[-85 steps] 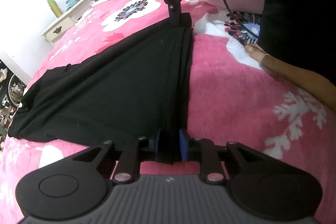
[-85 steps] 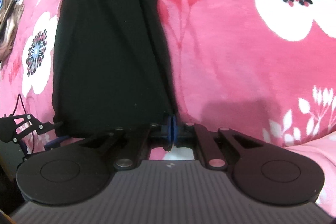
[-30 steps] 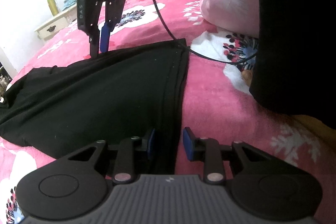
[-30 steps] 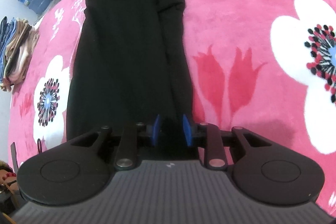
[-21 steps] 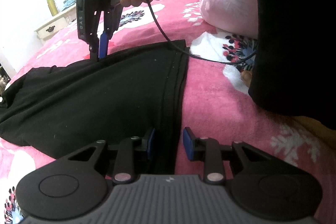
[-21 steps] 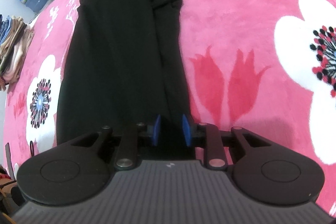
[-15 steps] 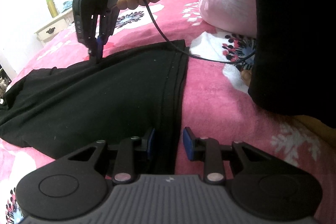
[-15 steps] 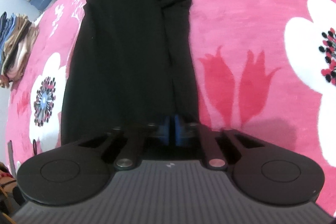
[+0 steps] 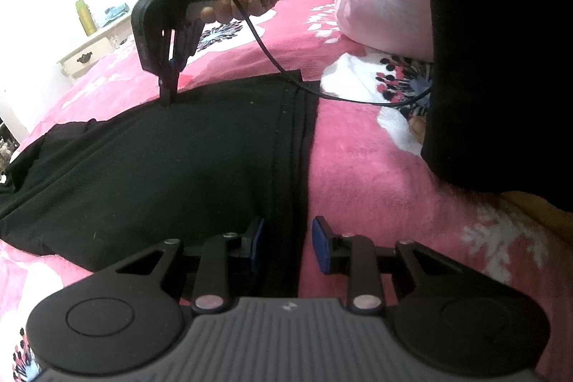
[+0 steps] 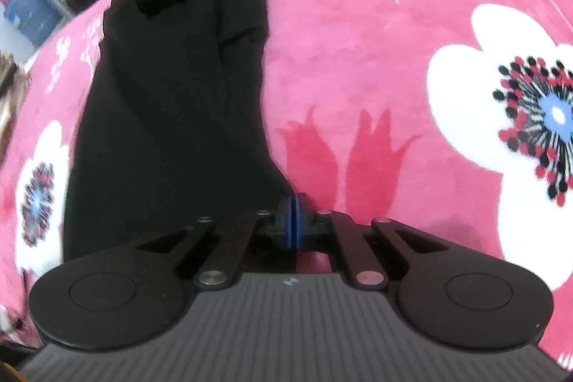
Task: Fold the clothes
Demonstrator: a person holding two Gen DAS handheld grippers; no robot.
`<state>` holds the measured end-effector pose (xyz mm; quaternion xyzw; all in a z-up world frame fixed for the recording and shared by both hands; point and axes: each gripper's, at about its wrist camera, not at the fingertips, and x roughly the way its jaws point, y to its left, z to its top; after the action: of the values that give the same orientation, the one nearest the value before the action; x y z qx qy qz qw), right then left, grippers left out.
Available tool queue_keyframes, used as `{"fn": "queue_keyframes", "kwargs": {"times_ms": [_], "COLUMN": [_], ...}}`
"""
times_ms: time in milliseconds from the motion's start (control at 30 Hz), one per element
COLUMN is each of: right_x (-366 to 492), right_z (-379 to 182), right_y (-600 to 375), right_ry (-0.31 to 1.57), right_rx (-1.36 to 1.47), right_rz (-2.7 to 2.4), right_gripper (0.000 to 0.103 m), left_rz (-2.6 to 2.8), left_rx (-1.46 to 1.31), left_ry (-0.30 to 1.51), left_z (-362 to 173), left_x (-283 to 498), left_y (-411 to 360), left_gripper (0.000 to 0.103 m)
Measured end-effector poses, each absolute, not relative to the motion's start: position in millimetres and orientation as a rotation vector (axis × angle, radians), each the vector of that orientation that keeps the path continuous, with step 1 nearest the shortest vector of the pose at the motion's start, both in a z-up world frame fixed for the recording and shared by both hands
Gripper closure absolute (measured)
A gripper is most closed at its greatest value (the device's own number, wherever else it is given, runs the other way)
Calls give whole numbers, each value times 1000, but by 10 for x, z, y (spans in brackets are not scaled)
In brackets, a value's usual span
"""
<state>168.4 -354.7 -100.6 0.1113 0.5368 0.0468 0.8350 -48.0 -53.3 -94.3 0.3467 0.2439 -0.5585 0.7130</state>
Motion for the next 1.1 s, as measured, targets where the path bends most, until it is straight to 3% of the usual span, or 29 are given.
{"fn": "queue_keyframes", "kwargs": {"times_ms": [67, 167, 400, 667, 800, 900, 1033, 1100], "right_x": [1674, 1599, 1056, 562, 552, 521, 451, 406], "right_z": [-982, -854, -697, -813, -874, -901, -770, -699], "right_y": [-3519, -3615, -3889, -3909, -3768, -3729, -3734, -3720], "right_ry": [1141, 1159, 1322, 1459, 1492, 1504, 1480, 1477], "right_rx": [208, 266, 434, 438, 371, 349, 369, 382], "right_rz": [106, 89, 84, 81, 133, 139, 175, 194], "right_gripper": [99, 84, 80, 80, 89, 99, 100, 100], "left_rz": [-1238, -1241, -1253, -1269, -1267, -1263, -1264, -1271], "left_rx": [773, 778, 784, 808, 804, 804, 785, 767], "left_ry": [535, 528, 507, 480, 499, 504, 526, 550], "left_z": [-945, -945, -951, -947, -927, -913, -850, -799], "left_x": [-489, -495, -507, -520, -504, -504, -461, -422], "left_y": [-534, -528, -495, -489, -502, -499, -463, -435], "left_gripper": [74, 74, 73, 73, 73, 78, 92, 93]}}
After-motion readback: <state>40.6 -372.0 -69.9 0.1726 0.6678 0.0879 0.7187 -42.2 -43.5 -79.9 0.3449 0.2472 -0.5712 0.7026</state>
